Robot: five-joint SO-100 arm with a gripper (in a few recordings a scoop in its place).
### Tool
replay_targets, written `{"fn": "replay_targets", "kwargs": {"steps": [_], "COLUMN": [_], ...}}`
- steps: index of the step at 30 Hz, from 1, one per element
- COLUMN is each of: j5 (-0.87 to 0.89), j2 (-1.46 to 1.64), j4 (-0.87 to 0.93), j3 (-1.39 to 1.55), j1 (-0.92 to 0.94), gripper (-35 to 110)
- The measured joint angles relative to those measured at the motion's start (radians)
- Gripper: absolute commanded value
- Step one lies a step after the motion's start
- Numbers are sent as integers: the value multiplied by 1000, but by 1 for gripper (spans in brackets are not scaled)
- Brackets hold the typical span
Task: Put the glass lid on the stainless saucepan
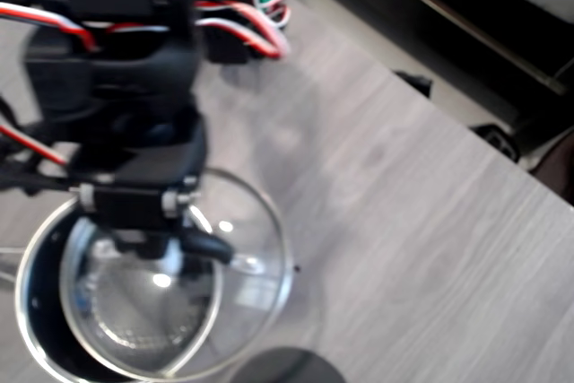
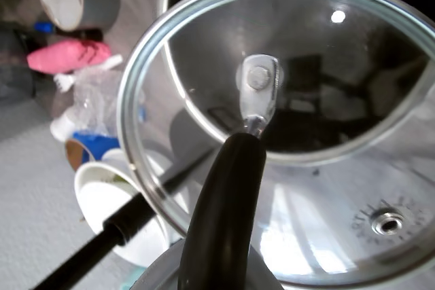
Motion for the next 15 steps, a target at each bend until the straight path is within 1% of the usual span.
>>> {"fn": "replay_targets", "kwargs": {"steps": [8,15], "j5": [-12,-9], "j2": [-89,-172], "j4": [-80,-124], "j3": [0,-3], "j1": [130,143], "gripper": [0,0]}}
